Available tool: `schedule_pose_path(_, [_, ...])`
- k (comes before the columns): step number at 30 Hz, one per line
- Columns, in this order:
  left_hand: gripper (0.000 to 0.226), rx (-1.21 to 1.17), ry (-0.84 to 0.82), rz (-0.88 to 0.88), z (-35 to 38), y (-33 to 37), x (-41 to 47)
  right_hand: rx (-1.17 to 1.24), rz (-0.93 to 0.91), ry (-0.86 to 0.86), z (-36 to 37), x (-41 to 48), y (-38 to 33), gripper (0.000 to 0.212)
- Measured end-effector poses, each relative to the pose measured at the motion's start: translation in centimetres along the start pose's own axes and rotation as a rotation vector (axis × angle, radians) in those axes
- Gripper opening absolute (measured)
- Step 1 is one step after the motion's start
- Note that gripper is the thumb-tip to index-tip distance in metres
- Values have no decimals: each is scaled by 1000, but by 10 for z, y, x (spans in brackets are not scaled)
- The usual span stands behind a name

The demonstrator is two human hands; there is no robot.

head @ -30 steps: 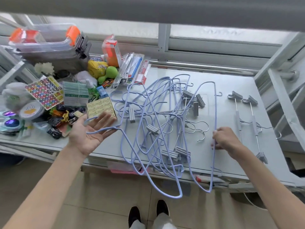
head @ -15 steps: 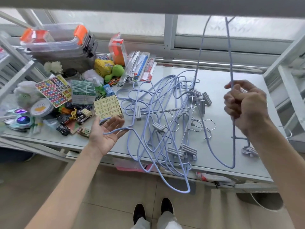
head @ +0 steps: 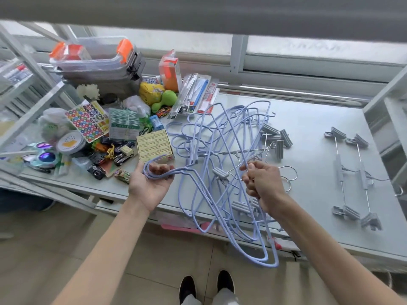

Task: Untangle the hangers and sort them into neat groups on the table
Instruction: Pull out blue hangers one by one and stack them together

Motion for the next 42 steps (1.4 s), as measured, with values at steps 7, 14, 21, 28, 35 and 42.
schedule_pose_path(7, [58,-245,-124,-38,-3,-2,2,-732,-379,196,13,-3,-14,28])
schedule_pose_path(14, [51,-261,-81,80,-4,21,4,-900,-451,249,-1,-5,-17,26])
schedule_pose_path(21, [50,-373,-161,120,-9,68,-6,-661,-249,213,-14,28,-19,35])
schedule_pose_path(28, [41,-334,-174,235,-15,108,-27,-746,-103,245,24,48,-14,24])
schedule_pose_path(35, [51,-332,-71,266,-47,132,-36,-800,-110,294,21,53,-15,24])
schedule_pose_path(42, [51,-369,33,272,-70,126,-28,-23,-58,342,1,52,-17,26])
Point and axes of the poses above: each hand's wrist, its own x-axis towards the middle knuckle, its own z-axis out of the palm, y = z × x, the point moved 6 cm from there along x, towards the middle knuckle, and after that the axes turned 3 degrees about y, right-handed, at the moved point
